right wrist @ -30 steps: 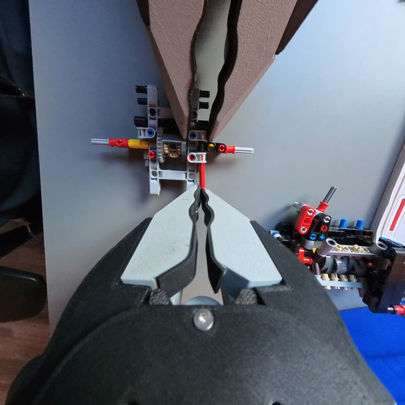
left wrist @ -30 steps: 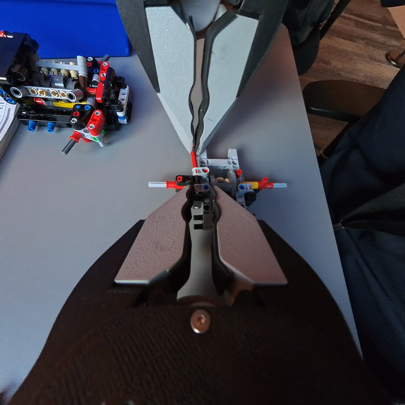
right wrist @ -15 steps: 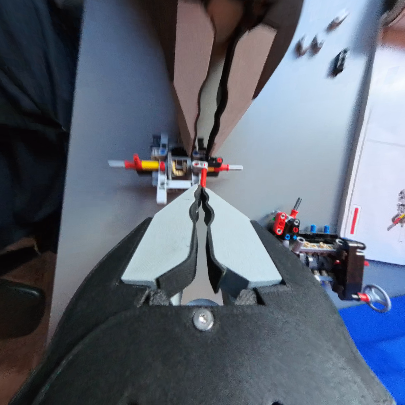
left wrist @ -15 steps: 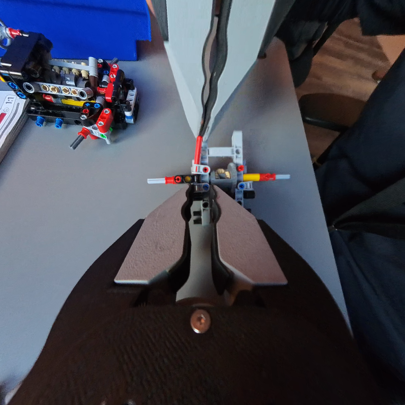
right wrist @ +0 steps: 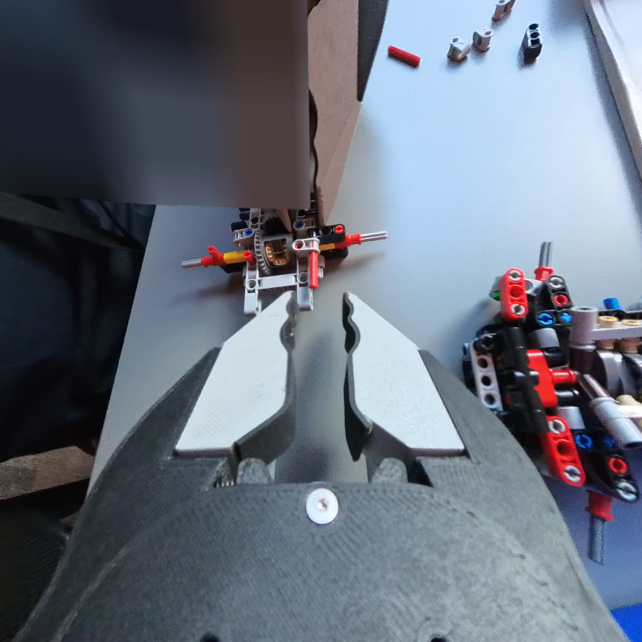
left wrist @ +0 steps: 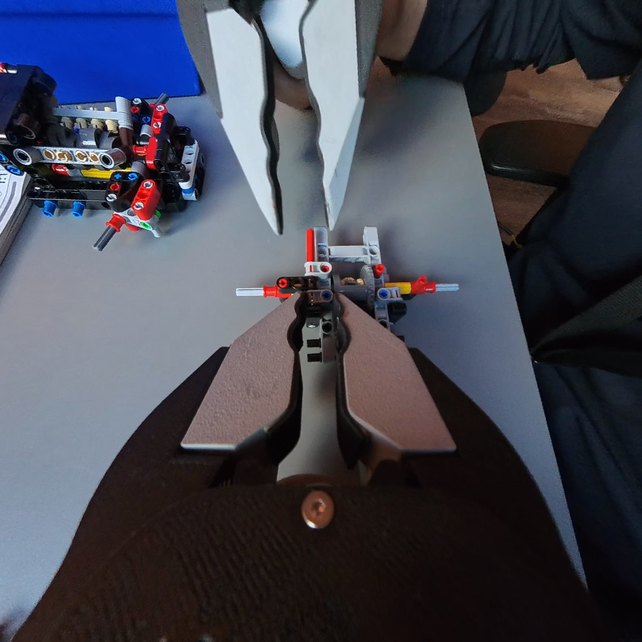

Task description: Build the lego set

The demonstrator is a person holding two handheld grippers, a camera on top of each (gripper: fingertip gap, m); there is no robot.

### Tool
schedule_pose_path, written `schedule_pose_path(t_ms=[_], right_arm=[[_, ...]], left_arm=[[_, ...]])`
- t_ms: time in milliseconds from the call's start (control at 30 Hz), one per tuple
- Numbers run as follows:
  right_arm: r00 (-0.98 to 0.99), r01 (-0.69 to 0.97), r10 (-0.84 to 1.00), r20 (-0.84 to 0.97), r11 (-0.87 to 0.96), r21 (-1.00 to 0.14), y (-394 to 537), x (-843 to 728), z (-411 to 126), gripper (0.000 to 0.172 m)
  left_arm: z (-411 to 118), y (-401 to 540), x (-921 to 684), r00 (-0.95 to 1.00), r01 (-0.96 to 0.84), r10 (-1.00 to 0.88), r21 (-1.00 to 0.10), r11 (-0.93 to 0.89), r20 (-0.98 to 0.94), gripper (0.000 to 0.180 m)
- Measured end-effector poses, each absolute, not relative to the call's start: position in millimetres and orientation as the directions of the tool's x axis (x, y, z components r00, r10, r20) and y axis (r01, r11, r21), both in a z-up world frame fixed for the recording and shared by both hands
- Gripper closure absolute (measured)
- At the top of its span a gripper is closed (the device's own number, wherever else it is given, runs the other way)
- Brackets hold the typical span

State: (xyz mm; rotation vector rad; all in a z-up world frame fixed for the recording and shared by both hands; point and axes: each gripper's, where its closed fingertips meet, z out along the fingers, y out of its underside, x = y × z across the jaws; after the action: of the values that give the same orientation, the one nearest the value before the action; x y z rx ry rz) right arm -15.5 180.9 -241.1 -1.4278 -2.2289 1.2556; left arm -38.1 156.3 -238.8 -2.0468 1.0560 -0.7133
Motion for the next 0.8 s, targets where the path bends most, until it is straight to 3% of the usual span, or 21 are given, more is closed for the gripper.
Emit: schedule_pose_path(t_ms=[100,200,333,400,600,800], right_arm=[[-0.529,0.630,0.809,-0.255,0.173,-0.757,173.8,-14.7,-242.8,0.166],[-0.525,0.620,0.810,-0.261,0.155,-0.769,175.9,-16.0,-239.9,0.172],[-0.512,0.617,0.809,-0.288,0.113,-0.779,178.4,-18.1,-237.1,0.164],[-0.518,0.612,0.811,-0.272,0.129,-0.780,176.7,-20.0,-237.2,0.171],[-0.522,0.612,0.809,-0.270,0.135,-0.779,175.1,-22.2,-239.1,0.170],[-0.523,0.608,0.816,-0.246,0.154,-0.779,174.1,-24.1,-240.7,0.170]], left_arm=[[-238.9,157.2,-38.4,0.517,-0.450,-0.844,-0.792,-0.412,0.145,0.168],[-238.3,158.1,-39.1,0.521,-0.439,-0.839,-0.793,-0.422,0.158,0.168],[-237.6,156.5,-39.3,0.516,-0.430,-0.837,-0.791,-0.435,0.180,0.164],[-237.6,156.3,-38.8,0.516,-0.429,-0.837,-0.790,-0.438,0.184,0.163],[-238.4,158.8,-41.6,0.527,-0.434,-0.832,-0.787,-0.439,0.174,0.168],[-237.6,159.7,-42.5,0.535,-0.433,-0.827,-0.785,-0.444,0.172,0.161]])
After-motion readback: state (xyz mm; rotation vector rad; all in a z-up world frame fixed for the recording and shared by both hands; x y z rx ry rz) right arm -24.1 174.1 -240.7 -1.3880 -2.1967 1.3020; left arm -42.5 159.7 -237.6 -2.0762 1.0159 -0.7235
